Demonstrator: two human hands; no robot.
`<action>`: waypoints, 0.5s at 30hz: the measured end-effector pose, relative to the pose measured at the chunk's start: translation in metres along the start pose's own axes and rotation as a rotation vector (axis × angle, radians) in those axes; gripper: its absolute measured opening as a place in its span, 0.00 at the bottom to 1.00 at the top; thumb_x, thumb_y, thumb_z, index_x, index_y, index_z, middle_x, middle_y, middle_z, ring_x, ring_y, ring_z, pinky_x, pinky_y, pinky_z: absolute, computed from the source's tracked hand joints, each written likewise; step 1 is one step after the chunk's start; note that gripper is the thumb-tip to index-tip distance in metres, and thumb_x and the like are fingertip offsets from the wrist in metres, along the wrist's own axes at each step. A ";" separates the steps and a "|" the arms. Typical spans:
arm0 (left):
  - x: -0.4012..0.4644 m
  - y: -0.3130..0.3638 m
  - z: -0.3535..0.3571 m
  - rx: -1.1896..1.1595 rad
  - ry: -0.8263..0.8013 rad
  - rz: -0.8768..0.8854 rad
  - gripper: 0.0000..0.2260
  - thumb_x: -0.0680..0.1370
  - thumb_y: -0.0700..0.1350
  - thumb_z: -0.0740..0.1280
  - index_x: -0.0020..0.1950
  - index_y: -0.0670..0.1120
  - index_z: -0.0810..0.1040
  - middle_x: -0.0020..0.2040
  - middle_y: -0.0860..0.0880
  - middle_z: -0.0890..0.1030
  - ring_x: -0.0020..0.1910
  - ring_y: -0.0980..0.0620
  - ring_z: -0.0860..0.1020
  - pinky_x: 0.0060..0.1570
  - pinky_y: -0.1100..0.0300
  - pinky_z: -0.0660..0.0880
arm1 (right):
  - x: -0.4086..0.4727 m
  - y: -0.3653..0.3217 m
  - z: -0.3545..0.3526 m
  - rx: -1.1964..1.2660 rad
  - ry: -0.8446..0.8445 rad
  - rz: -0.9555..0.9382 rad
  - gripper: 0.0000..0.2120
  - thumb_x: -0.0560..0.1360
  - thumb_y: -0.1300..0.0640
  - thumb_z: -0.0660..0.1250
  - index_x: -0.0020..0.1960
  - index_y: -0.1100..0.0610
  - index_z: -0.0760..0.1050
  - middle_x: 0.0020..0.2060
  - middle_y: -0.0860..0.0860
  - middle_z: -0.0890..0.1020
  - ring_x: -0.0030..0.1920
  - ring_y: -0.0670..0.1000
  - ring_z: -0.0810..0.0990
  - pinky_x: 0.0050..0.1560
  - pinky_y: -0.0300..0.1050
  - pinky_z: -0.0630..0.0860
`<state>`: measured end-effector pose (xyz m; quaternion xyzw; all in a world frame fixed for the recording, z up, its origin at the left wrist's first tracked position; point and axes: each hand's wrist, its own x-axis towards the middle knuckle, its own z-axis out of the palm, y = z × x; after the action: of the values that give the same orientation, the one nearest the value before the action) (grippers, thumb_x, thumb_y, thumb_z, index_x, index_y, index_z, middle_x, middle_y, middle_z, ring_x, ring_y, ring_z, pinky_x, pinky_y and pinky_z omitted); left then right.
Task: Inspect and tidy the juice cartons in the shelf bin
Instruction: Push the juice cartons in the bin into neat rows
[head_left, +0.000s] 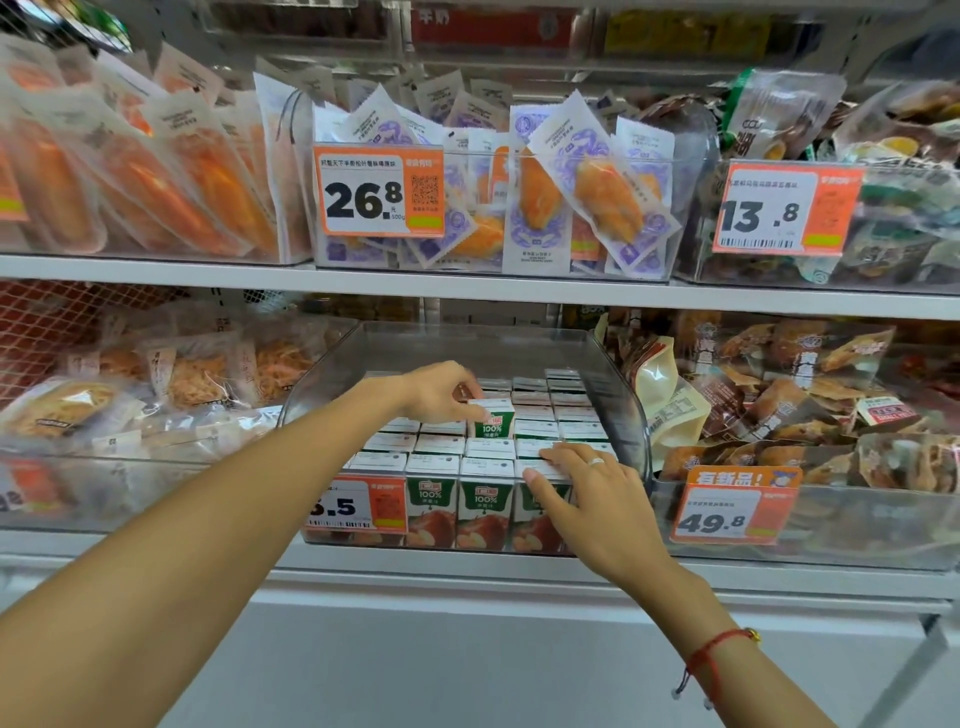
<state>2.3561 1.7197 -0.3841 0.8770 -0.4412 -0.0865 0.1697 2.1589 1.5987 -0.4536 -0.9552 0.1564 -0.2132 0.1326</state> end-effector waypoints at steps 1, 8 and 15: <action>-0.001 0.000 0.002 -0.024 0.042 -0.010 0.22 0.78 0.54 0.67 0.67 0.42 0.73 0.65 0.44 0.76 0.62 0.47 0.75 0.60 0.55 0.73 | 0.000 0.000 0.000 -0.001 0.001 -0.002 0.24 0.80 0.38 0.54 0.69 0.48 0.71 0.68 0.45 0.73 0.68 0.48 0.69 0.67 0.46 0.61; -0.023 0.002 0.016 -0.258 0.404 0.047 0.15 0.80 0.48 0.67 0.64 0.44 0.73 0.60 0.46 0.79 0.55 0.51 0.77 0.53 0.54 0.77 | 0.000 0.001 0.000 -0.003 0.018 -0.023 0.23 0.80 0.38 0.54 0.68 0.49 0.72 0.67 0.45 0.74 0.66 0.49 0.70 0.65 0.45 0.61; -0.074 0.027 0.022 -0.877 0.731 -0.041 0.07 0.82 0.43 0.63 0.59 0.45 0.71 0.54 0.47 0.77 0.49 0.56 0.78 0.45 0.61 0.80 | -0.006 -0.008 -0.007 0.087 0.074 -0.038 0.21 0.81 0.43 0.58 0.70 0.50 0.70 0.67 0.47 0.75 0.69 0.49 0.69 0.67 0.47 0.62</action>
<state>2.2851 1.7592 -0.3942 0.7059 -0.2598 0.0442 0.6575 2.1523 1.6070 -0.4469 -0.9429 0.1335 -0.2575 0.1638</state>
